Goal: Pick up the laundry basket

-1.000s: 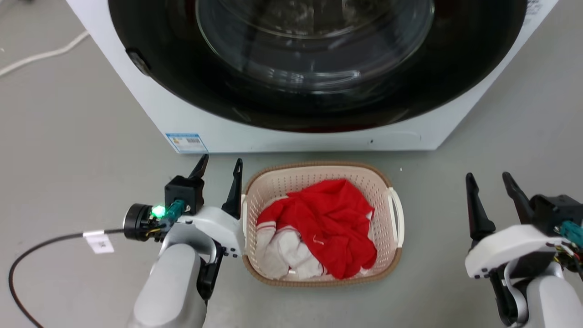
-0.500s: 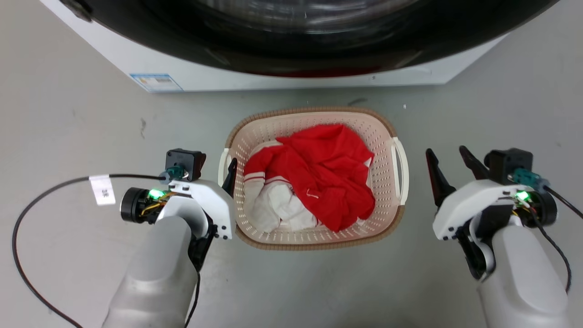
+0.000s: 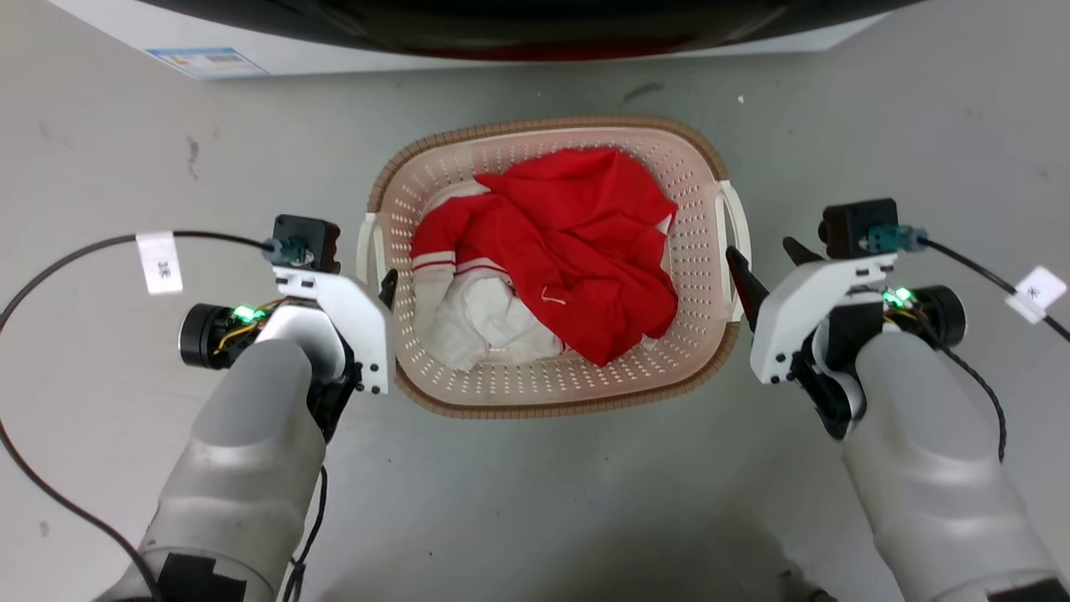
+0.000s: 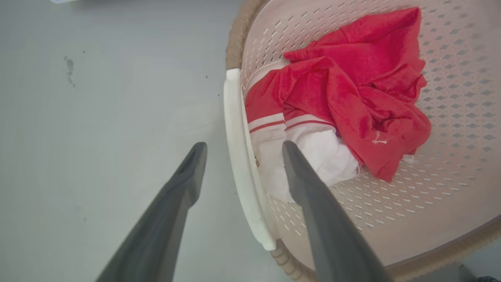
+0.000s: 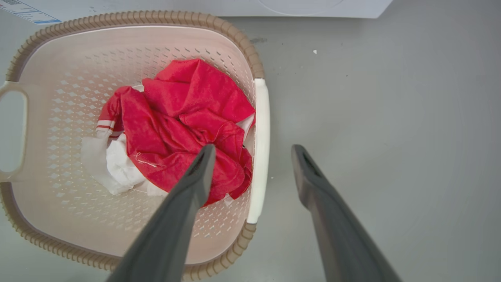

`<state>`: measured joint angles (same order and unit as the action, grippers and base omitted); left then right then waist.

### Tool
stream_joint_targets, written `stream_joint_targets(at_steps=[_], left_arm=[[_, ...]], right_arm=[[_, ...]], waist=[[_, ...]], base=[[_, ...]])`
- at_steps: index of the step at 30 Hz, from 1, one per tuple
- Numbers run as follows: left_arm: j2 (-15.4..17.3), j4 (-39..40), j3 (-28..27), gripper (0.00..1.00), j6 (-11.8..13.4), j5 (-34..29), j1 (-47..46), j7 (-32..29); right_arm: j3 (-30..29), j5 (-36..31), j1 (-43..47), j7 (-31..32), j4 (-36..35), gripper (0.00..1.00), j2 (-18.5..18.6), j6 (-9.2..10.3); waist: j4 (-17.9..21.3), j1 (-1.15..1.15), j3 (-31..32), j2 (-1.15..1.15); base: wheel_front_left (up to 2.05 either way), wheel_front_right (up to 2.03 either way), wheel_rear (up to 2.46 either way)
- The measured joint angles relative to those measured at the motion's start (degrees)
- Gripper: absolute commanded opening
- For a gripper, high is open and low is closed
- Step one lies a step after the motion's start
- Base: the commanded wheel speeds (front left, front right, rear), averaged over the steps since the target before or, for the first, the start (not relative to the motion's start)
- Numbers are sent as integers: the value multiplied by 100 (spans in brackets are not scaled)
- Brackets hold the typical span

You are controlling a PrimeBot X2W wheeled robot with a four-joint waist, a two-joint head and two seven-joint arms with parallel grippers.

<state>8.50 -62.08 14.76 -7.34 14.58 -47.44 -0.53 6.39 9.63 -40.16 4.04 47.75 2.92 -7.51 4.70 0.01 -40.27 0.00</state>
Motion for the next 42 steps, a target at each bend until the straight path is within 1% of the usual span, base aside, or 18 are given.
stream_joint_targets(at_steps=[5,7,9,10,15,22,26,36,37,38,39,42], left_arm=[[80,-75,349,100,-7,379,-243,-316],[176,-79,504,100,-7,561,-292,-477],[294,-59,719,100,-7,824,-363,-723],[294,-59,719,100,-7,824,-363,-723],[495,22,1046,100,-8,1240,-462,-1058],[724,14,1386,100,-8,1642,-637,-1471],[772,-31,1544,100,-19,1859,-751,-1604],[803,-172,1766,100,-20,2205,-983,-1747],[801,-198,1778,91,-20,2262,-1010,-1784],[800,-207,1800,43,-20,2301,-1035,-1816],[792,-204,1825,0,-20,2316,-1052,-1820],[768,-198,1880,0,-25,2441,-1077,-1852]], right_arm=[[283,248,-472,78,601,100,1,0],[412,344,-613,102,794,100,1,0],[653,576,-821,166,1048,100,-2,0],[653,576,-821,166,1048,100,-2,0],[1020,915,-1088,259,1384,100,1,0],[1480,1305,-1401,332,1699,100,1,0],[1760,1566,-1579,410,1847,100,0,0],[2151,1930,-1774,427,2089,100,1,0],[2183,1965,-1800,434,2111,75,1,0],[2208,1978,-1836,441,2130,23,1,-1],[2236,2017,-1866,477,2139,0,1,0],[2314,2083,-1884,510,2187,0,-1,0]], waist=[[76,0,-239,0],[104,0,-311,0],[146,0,-402,0],[146,0,-402,0],[196,-1,-514,0],[230,-1,-679,0],[242,-1,-787,0],[262,-1,-950,0],[262,-1,-965,0],[260,-1,-978,0],[256,-1,-990,0],[245,-1,-1023,0]], base=[[0,0,0],[0,0,0],[0,0,0],[0,0,0],[0,0,0],[0,0,0],[0,0,0],[0,0,0],[0,0,0],[0,0,0],[0,0,0],[0,0,0]])
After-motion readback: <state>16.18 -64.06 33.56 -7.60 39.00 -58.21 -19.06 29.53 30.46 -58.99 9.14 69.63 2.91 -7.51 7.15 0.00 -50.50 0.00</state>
